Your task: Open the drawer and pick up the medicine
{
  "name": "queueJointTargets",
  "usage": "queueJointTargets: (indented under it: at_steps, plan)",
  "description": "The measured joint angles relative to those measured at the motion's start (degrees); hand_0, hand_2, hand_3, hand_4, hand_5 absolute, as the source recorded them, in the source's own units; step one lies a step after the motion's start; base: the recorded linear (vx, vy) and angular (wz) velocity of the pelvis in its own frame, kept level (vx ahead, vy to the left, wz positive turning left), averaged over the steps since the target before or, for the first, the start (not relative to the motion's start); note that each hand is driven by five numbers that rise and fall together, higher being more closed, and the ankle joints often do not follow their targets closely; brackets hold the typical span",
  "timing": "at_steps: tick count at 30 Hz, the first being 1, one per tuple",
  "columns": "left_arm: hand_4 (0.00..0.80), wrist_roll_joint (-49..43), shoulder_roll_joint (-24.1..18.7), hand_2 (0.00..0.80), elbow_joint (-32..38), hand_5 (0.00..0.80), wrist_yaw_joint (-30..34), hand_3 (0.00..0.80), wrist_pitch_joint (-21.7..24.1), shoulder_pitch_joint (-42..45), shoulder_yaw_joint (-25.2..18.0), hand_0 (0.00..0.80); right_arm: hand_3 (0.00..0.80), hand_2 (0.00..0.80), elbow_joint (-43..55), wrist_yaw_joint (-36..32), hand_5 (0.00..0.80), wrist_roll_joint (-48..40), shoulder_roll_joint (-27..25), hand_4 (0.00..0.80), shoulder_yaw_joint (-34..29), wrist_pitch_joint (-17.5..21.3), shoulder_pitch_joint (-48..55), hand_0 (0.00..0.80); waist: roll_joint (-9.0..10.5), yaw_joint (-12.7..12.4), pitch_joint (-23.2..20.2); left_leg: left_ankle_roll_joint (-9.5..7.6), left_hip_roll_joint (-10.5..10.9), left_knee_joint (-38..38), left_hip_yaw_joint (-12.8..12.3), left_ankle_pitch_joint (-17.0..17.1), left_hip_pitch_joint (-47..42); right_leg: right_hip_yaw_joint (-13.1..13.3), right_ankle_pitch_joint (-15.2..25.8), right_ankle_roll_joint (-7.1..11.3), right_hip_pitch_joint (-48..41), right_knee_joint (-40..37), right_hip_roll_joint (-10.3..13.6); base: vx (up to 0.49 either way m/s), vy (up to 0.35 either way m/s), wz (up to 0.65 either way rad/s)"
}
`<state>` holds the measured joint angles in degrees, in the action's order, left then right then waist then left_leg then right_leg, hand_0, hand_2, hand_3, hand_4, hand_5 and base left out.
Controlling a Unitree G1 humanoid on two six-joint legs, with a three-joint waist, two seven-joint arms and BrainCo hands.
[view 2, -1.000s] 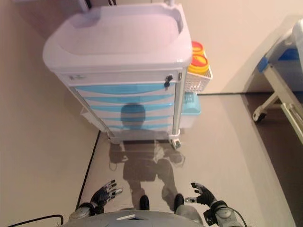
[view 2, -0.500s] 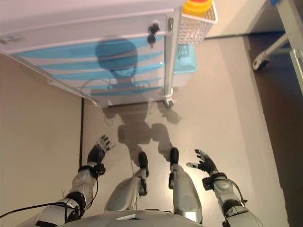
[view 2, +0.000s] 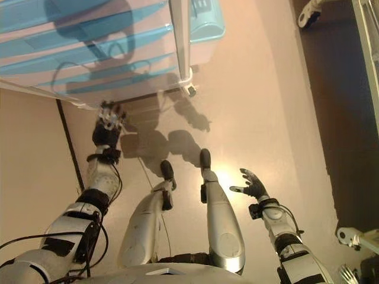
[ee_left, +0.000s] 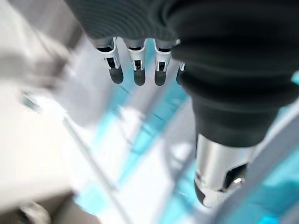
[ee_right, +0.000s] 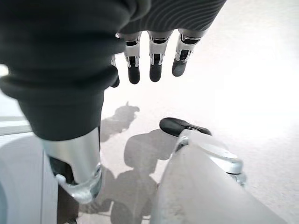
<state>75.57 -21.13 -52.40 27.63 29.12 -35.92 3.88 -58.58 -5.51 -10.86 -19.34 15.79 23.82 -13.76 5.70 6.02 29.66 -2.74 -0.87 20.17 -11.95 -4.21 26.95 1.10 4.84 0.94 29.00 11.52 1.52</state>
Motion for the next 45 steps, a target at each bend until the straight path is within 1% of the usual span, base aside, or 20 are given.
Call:
queueJointTargets:
  at_steps: [3, 6, 7, 10, 11, 12, 15, 17, 20, 21, 22, 23, 27, 30, 34, 36, 38, 40, 43, 45]
  plan:
    - [0.000, 7.92, -3.32, 0.000, 0.04, 0.000, 3.08, 0.000, -1.53, -6.03, -1.03, 0.000, 0.000, 0.000, 1.72, 0.04, 0.000, -1.49, 0.02, 0.000, 1.72, 0.00, 0.00, 0.000, 1.06, 0.74, 0.41, -0.27, -0.54, 3.73, 0.45, -1.35, 2.70, 0.13, -0.12, 0.16, 1.81, 1.67, -0.25, 0.033, -0.056, -0.05]
    - [0.000, 16.10, -6.30, 0.000, -0.38, 0.000, 3.81, 0.000, -4.44, -12.06, -1.45, 0.000, 0.000, 0.000, 3.03, 0.13, 0.000, -2.16, 0.01, 0.000, 3.46, 0.00, 0.06, 0.000, 2.36, 1.74, 0.62, -0.17, -1.15, 6.87, 0.66, -2.61, 5.15, 0.09, -0.29, 0.34, 3.63, 3.35, -0.50, 0.033, -0.042, -0.03]
    - [0.000, 18.56, -6.71, 0.000, -0.35, 0.000, 4.23, 0.000, -4.47, -13.57, -1.48, 0.000, 0.000, 0.000, 3.39, 0.19, 0.000, -2.56, 0.01, 0.000, 4.09, -0.01, 0.06, 0.000, 2.84, 2.18, 0.76, -0.31, -1.26, 7.71, 0.67, -2.78, 6.01, 0.10, -0.31, 0.39, 4.30, 3.91, -0.49, 0.021, -0.035, -0.01]
    - [0.000, 25.10, -6.88, 0.000, -0.34, 0.000, 6.28, 0.000, -4.96, -17.27, -1.37, 0.000, 0.000, 0.000, 3.32, 0.26, 0.000, -2.66, 0.05, 0.000, 5.61, -0.04, 0.22, 0.000, 3.81, 2.83, 0.96, -0.57, -1.53, 9.93, 0.99, -3.42, 8.31, 0.06, -0.96, 0.83, 6.30, 5.79, -0.52, 0.000, 0.000, 0.00]
    - [0.000, 27.48, -6.87, 0.000, -0.29, 0.000, 7.52, 0.000, -5.02, -17.98, -1.07, 0.000, 0.000, 0.000, 3.56, 0.32, 0.000, -2.66, 0.08, 0.000, 5.66, 0.08, 0.64, 0.000, 3.94, 3.08, 0.90, -1.04, -1.95, 11.15, 1.06, -3.45, 9.29, 0.14, -0.91, 0.74, 7.21, 6.90, -0.62, 0.000, 0.000, 0.00]
    - [0.000, 29.20, -6.91, 0.000, -0.12, 0.000, 8.39, 0.000, -5.22, -18.28, -1.03, 0.000, 0.000, 0.000, 3.42, 0.36, 0.000, -2.63, 0.09, 0.000, 6.20, 0.01, 0.75, 0.000, 4.02, 3.31, 0.85, -0.73, -2.10, 12.00, 1.17, -4.09, 9.96, 0.16, -1.29, 0.90, 7.76, 7.54, -0.76, 0.000, 0.000, 0.00]
    - [0.000, 35.02, -6.46, 0.000, 0.00, 0.000, 10.59, 0.000, -5.39, -19.37, -0.72, 0.000, 0.000, 0.000, 3.68, 0.46, 0.000, -2.67, -0.02, 0.000, 7.47, 0.21, 1.78, 0.000, 4.03, 4.02, 0.84, -1.11, -1.97, 13.02, 1.32, -4.41, 10.90, 0.19, -2.00, 1.08, 8.75, 8.82, -0.40, 0.051, 0.003, 0.02]
    - [0.000, 37.85, -6.23, 0.000, 0.22, 0.000, 11.68, 0.000, -5.31, -19.57, -0.26, 0.000, 0.000, 0.000, 3.93, 0.72, 0.000, -2.69, -0.03, 0.000, 7.51, 0.28, 2.16, 0.000, 4.03, 4.62, 0.84, -1.18, -1.74, 13.14, 1.28, -4.21, 11.09, 0.51, -1.79, 1.29, 9.15, 9.50, -0.32, -0.038, -0.021, 0.01]
    - [0.000, 37.86, -6.19, 0.000, 0.90, 0.000, 13.56, 0.000, -5.26, -19.56, -0.32, 0.000, 0.000, 0.000, 4.89, 1.29, 0.000, -2.69, -0.13, 0.000, 7.49, 0.23, 2.59, 0.000, 4.02, 4.68, 0.85, -1.22, -1.71, 13.34, 1.36, -4.19, 11.80, 0.45, -1.74, 1.20, 9.93, 9.75, -0.27, 0.005, -0.006, 0.01]
    - [0.107, 37.83, -6.07, 0.107, 0.90, 0.107, 14.21, 0.107, -5.31, -19.46, -0.30, 0.107, 0.000, 0.000, 4.91, 1.31, 0.000, -2.69, -0.13, 0.000, 7.50, 0.24, 2.64, 0.000, 4.02, 4.68, 0.85, -1.23, -1.70, 13.33, 1.44, -4.18, 11.80, 0.38, -1.73, 1.20, 9.92, 9.78, -0.25, 0.016, -0.020, 0.03]
    - [0.662, 37.81, -5.88, 0.662, 0.91, 0.662, 15.15, 0.662, -5.44, -19.31, -0.26, 0.662, 0.000, 0.000, 4.94, 1.31, 0.000, -2.69, -0.13, 0.000, 7.49, 0.24, 2.67, 0.000, 4.02, 4.67, 0.85, -1.25, -1.62, 13.23, 1.56, -4.17, 11.80, 0.31, -1.74, 1.20, 9.92, 9.82, -0.21, 0.011, -0.019, 0.05]
    - [0.800, 37.80, -5.64, 0.800, 1.12, 0.800, 16.15, 0.800, -5.56, -19.13, 0.15, 0.800, 0.000, 0.000, 4.99, 1.30, 0.000, -2.69, -0.20, 0.000, 7.48, 0.23, 2.68, 0.000, 4.01, 4.59, 0.85, -1.57, -1.53, 13.02, 1.60, -3.97, 11.80, 0.32, -1.75, 1.21, 9.92, 9.73, -0.17, 0.008, -0.016, 0.05]
    - [0.800, 36.86, -4.48, 0.800, 4.38, 0.800, 17.45, 0.800, -5.43, -16.43, 0.32, 0.800, 0.000, 0.000, 5.05, 1.27, 0.000, -2.69, -0.23, 0.000, 7.10, 0.10, 2.87, 0.000, 3.97, 4.46, 0.88, -1.81, -0.91, 12.19, 1.85, -3.51, 11.52, 0.31, -2.10, 1.27, 9.91, 9.60, 0.26, -0.001, 0.002, 0.07]
    - [0.800, 30.21, -4.33, 0.800, 10.65, 0.800, 17.12, 0.800, -6.12, -9.75, 0.24, 0.800, 0.000, 0.000, 5.89, 1.22, 0.000, -2.57, -0.26, 0.000, 6.23, -0.53, 3.63, 0.000, 3.82, 3.71, 0.98, -1.88, -0.52, 10.97, 1.97, -3.30, 10.52, 0.23, -2.16, 1.23, 9.65, 9.94, 0.59, -0.013, 0.005, 0.06]
    - [0.800, 22.87, -4.34, 0.800, 15.26, 0.800, 17.04, 0.800, -12.76, -0.24, 0.70, 0.800, 0.000, 0.000, 7.18, 1.24, 0.000, -1.97, -0.38, 0.000, 4.75, -1.56, 5.00, 0.000, 3.77, 2.10, 1.02, -2.02, 0.73, 8.05, 2.25, -2.61, 6.52, 0.05, -2.81, 0.91, 8.41, 12.87, 1.58, -0.063, -0.013, 0.13]
    - [0.800, 19.62, -4.34, 0.800, 16.33, 0.800, 17.07, 0.800, -15.78, 3.89, 1.05, 0.800, 0.000, 0.000, 7.45, 1.28, 0.000, -1.14, -0.38, 0.000, 4.20, -1.56, 5.16, 0.000, 3.63, 1.23, 1.11, -2.13, 1.58, 7.20, 2.69, -2.36, 4.54, 0.03, -4.00, 0.77, 7.33, 14.67, 2.26, -0.072, -0.045, 0.23]
    - [0.800, 18.73, -4.20, 0.800, 16.37, 0.800, 18.32, 0.800, -17.81, 6.41, 2.74, 0.800, 0.000, 0.000, 7.49, 1.38, 0.000, -0.71, -0.26, 0.000, 4.20, -1.45, 5.17, 0.000, 3.57, 0.53, 1.15, -2.12, 2.45, 7.28, 3.23, -2.37, 3.37, -0.23, -5.82, 0.66, 6.59, 16.52, 3.22, -0.064, -0.050, 0.29]
    - [0.800, 18.80, -2.48, 0.800, 16.40, 0.800, 19.71, 0.800, -19.78, 9.02, 3.09, 0.800, 0.000, 0.000, 7.40, 1.72, 0.000, 0.13, -0.04, 0.000, 4.07, -1.37, 5.11, 0.000, 3.10, 0.12, 1.45, -2.02, 3.37, 7.81, 4.24, -2.43, 2.55, -0.99, -7.79, 0.78, 5.64, 18.45, 4.22, -0.052, -0.041, 0.37]
    - [0.800, 19.04, 3.56, 0.800, 16.39, 0.800, 21.45, 0.800, -22.14, 14.26, 2.75, 0.800, 0.000, 0.000, 7.32, 2.67, 0.000, 2.05, 0.27, 0.000, 3.87, -1.39, 5.07, 0.000, 2.33, -0.80, 1.95, -1.30, 4.43, 8.98, 6.07, -2.91, 0.85, -3.24, -11.50, 1.20, 2.94, 20.34, 5.82, -0.077, -0.080, 0.39]
    - [0.800, 18.77, 6.76, 0.800, 16.39, 0.800, 22.84, 0.800, -24.02, 17.98, 2.63, 0.800, 0.000, 0.000, 7.37, 3.02, 0.000, 3.12, 0.46, 0.000, 3.88, -1.44, 5.06, 0.000, 1.74, -2.03, 2.32, -0.59, 4.39, 10.28, 7.67, -3.27, 0.16, -4.46, -12.99, 0.38, 1.88, 22.46, 5.86, -0.085, -0.120, 0.44]
